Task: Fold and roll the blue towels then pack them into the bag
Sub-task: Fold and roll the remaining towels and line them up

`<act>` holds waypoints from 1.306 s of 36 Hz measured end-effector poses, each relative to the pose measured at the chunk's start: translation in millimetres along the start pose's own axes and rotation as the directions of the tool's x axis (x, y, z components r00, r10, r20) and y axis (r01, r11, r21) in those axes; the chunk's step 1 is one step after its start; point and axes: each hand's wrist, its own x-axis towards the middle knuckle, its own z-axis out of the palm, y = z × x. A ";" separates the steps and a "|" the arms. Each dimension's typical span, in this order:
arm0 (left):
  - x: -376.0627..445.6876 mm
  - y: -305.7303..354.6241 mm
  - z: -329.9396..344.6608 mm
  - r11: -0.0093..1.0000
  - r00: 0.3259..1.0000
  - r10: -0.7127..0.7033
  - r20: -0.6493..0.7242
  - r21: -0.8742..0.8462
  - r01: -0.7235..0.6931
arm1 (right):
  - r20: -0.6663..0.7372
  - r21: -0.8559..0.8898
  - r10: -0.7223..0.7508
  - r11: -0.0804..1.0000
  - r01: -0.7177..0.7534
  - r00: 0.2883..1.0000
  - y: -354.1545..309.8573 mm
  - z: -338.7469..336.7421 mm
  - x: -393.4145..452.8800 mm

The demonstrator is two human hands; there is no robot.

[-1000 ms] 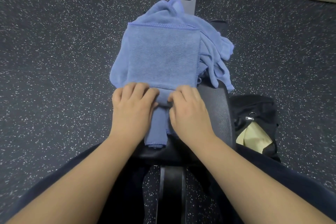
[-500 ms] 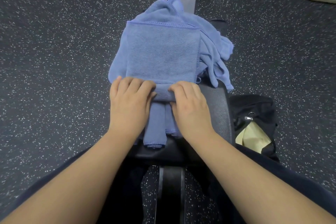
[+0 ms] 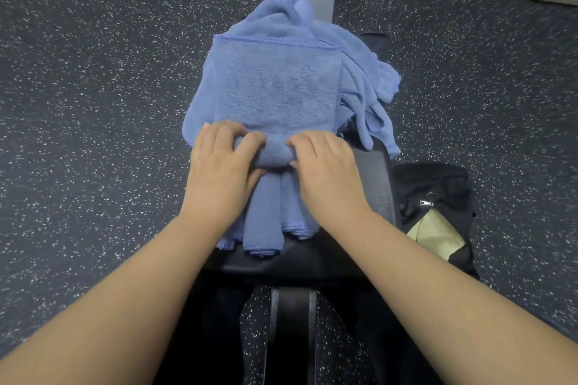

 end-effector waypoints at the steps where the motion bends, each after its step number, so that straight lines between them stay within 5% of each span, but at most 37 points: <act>1: 0.5 0.0 0.6 1.000 1.000 -0.005 -0.008 0.005 0.006 | 0.000 -0.008 -0.002 1.000 0.002 1.000 -0.1 0.1 1.6; 9: 3.0 -4.4 -1.9 1.000 0.997 0.014 -0.080 0.020 -0.013 | -0.012 0.001 -0.021 1.000 0.021 1.000 2.4 1.5 6.6; 29: -2.3 -7.1 -27.3 0.996 0.996 0.091 -0.006 -0.024 -0.091 | 0.024 0.059 -0.092 0.994 0.090 0.995 2.3 -19.0 -4.4; 47: -49.0 10.5 -47.4 0.998 0.949 0.044 0.311 0.030 -0.056 | 0.216 0.047 -0.080 0.996 0.072 0.973 -20.4 -44.8 -58.0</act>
